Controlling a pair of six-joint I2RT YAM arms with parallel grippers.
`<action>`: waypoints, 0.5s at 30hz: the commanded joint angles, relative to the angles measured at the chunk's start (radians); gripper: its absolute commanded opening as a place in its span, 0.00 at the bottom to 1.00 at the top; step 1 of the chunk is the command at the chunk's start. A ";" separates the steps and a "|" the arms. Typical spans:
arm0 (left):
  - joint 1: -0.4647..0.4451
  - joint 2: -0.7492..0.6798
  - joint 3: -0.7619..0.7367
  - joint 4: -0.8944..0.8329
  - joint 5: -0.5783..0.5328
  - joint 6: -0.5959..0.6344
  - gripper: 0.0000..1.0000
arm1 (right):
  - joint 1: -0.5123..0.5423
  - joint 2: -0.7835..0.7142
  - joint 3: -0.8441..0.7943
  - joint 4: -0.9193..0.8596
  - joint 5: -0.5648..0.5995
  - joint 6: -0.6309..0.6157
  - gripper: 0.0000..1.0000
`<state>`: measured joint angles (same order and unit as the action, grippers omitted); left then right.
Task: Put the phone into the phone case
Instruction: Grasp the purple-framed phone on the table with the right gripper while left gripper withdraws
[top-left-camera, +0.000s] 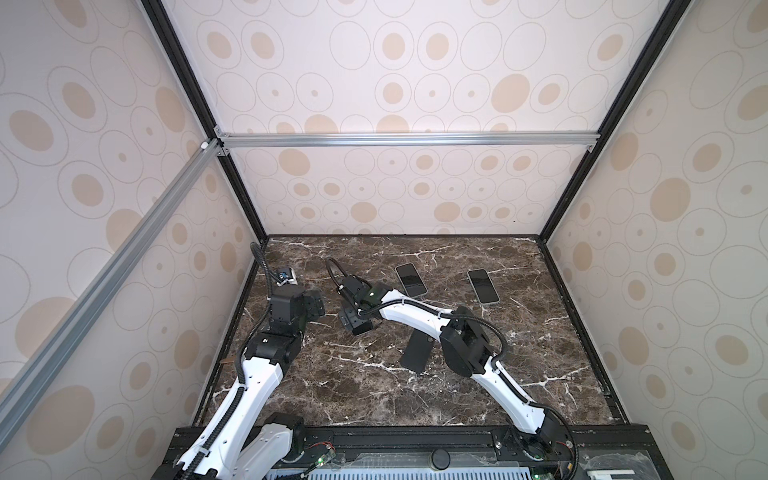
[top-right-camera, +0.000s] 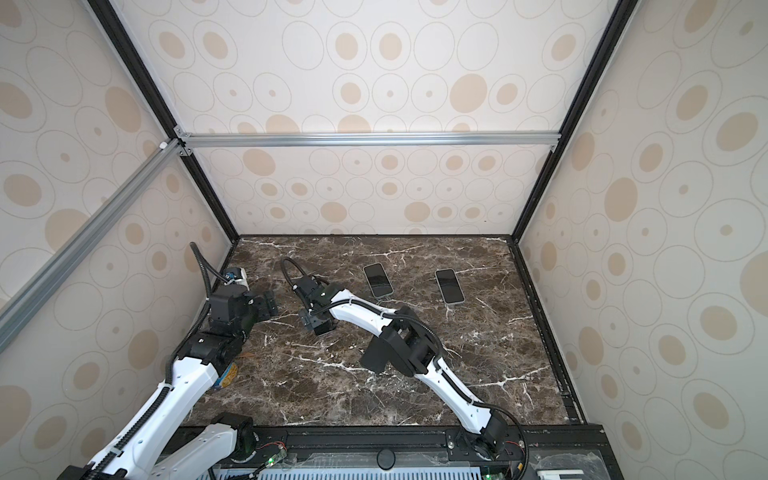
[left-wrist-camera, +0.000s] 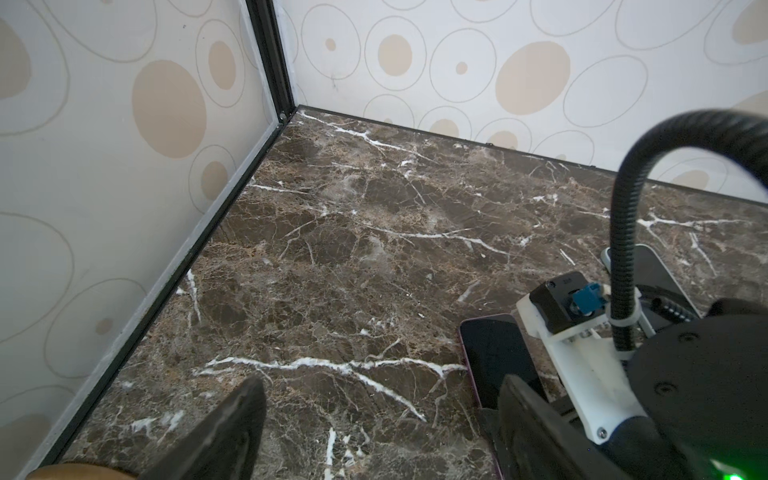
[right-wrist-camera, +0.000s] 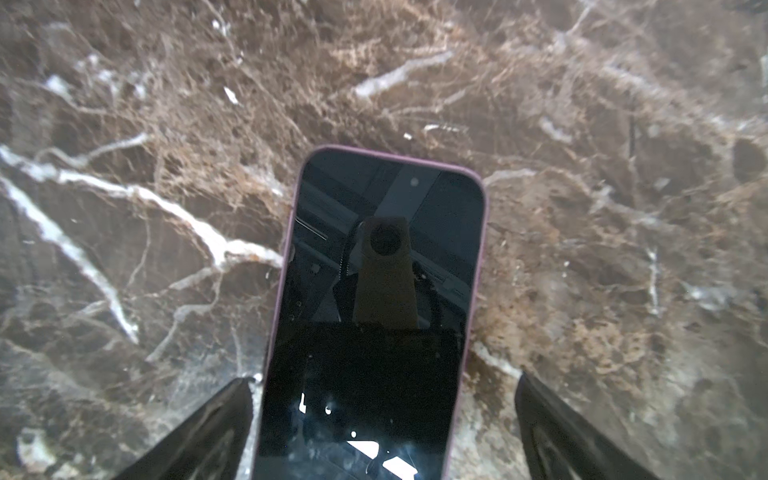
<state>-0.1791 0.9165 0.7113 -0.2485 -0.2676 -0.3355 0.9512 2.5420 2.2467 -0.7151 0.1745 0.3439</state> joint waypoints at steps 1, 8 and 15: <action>0.006 -0.030 -0.019 -0.001 -0.024 0.049 0.88 | 0.011 0.032 0.044 -0.054 -0.009 0.011 0.98; 0.006 -0.043 -0.043 0.006 -0.024 0.048 0.88 | 0.012 0.080 0.100 -0.083 -0.032 0.005 0.93; 0.007 -0.037 -0.047 0.003 -0.032 0.053 0.88 | 0.000 0.088 0.104 -0.118 -0.061 -0.024 0.71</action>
<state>-0.1791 0.8848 0.6624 -0.2481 -0.2802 -0.3046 0.9527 2.6019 2.3470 -0.7666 0.1345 0.3317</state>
